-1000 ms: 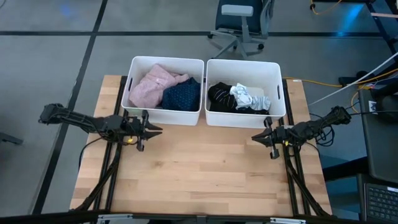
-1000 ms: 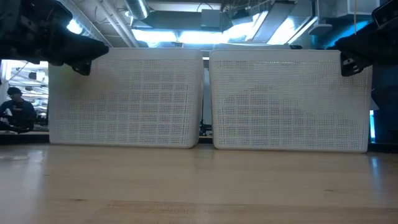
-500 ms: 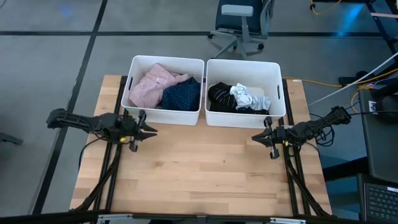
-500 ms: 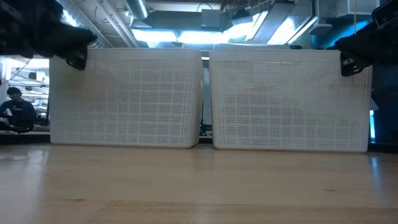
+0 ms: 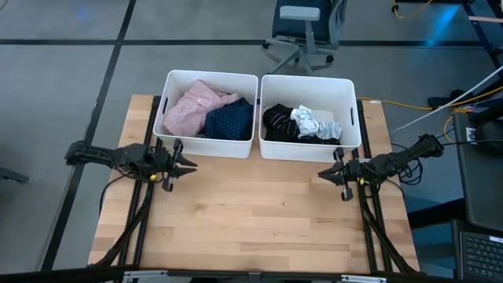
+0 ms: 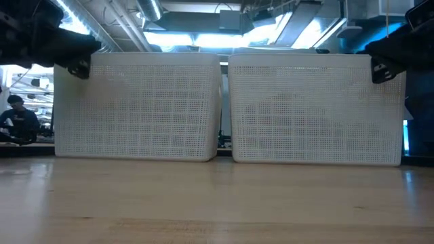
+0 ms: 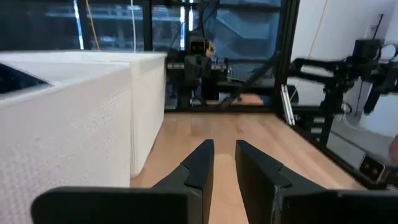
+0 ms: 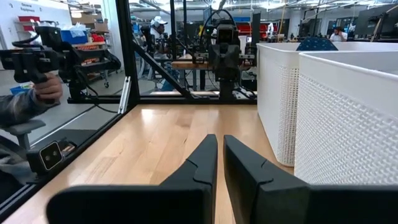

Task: Sort clothes
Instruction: Return to home position

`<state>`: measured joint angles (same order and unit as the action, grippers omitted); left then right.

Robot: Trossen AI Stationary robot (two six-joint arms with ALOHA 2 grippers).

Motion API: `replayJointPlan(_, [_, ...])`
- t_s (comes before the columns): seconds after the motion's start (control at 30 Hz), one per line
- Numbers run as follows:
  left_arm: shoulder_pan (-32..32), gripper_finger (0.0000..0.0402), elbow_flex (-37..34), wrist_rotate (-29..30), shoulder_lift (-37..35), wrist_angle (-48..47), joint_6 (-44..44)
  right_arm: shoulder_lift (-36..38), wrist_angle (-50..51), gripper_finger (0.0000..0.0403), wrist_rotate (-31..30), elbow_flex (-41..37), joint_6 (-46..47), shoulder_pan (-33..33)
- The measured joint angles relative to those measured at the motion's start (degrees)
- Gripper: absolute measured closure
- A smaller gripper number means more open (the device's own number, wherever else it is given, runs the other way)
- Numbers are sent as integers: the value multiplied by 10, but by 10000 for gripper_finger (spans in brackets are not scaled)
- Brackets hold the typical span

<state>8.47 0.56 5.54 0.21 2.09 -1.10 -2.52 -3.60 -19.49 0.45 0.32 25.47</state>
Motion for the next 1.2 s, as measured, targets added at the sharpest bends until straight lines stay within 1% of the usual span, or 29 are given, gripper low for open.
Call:
replayJointPlan(0.2, [0,345,0,0,2,-7,0,0,-1,372,0,0,0,0])
replayJointPlan(0.5, [0,345,0,0,2,-7,59,0,-1,372,0,0,0,0])
replayJointPlan(1.2, [0,345,0,0,3,-7,56,0,-1,372,0,0,0,0])
